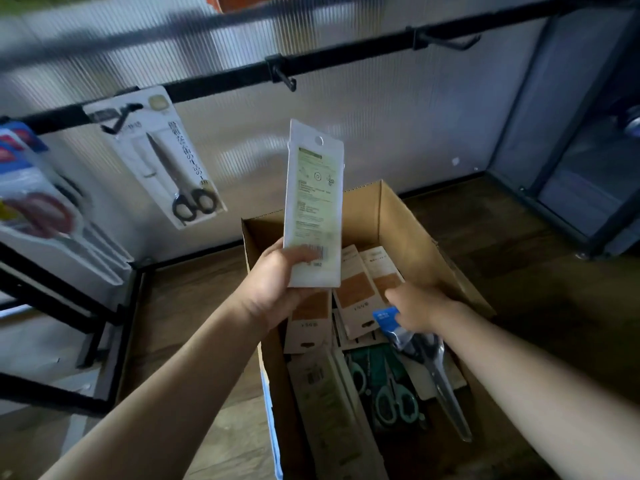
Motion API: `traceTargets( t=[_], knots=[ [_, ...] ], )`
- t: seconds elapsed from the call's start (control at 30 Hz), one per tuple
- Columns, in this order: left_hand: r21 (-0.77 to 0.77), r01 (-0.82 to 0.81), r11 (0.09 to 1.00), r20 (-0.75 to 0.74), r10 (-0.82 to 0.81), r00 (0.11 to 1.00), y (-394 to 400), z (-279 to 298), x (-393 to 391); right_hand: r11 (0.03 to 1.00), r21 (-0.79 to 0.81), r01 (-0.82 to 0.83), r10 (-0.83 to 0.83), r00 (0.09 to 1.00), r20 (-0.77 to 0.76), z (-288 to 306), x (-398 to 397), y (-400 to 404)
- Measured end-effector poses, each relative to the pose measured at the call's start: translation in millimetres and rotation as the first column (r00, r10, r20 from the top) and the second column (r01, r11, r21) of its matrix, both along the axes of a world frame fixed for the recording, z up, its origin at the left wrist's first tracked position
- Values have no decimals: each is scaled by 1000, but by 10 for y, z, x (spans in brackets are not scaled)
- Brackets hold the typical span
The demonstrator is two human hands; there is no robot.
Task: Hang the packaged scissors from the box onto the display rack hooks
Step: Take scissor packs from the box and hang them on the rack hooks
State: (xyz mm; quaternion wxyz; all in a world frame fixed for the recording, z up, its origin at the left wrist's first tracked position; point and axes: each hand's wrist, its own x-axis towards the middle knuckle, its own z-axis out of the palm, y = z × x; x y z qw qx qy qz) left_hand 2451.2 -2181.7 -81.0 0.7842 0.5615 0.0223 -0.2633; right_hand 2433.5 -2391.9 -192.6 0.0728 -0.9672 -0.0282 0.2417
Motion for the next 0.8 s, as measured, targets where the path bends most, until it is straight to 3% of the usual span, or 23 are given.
traceTargets(
  t=[0.17, 0.47, 0.6, 0.8],
  knots=[
    [-127, -15, 992, -29, 12, 1000, -29, 41, -37, 997, -51, -50, 49, 999, -8, 217, -5, 79],
    [-91, 59, 994, -18, -60, 998, -31, 114, -106, 980, -184, -78, 103, 986, 130, 925, 63, 334],
    [-193, 80, 978, -59, -93, 994, 0, 198, -142, 978, -182, -105, 139, 973, 186, 1147, 73, 449],
    [-349, 182, 919, 18, -188, 982, -21, 240, -141, 982, -175, -75, 110, 973, 202, 1450, 40, 626]
  ],
)
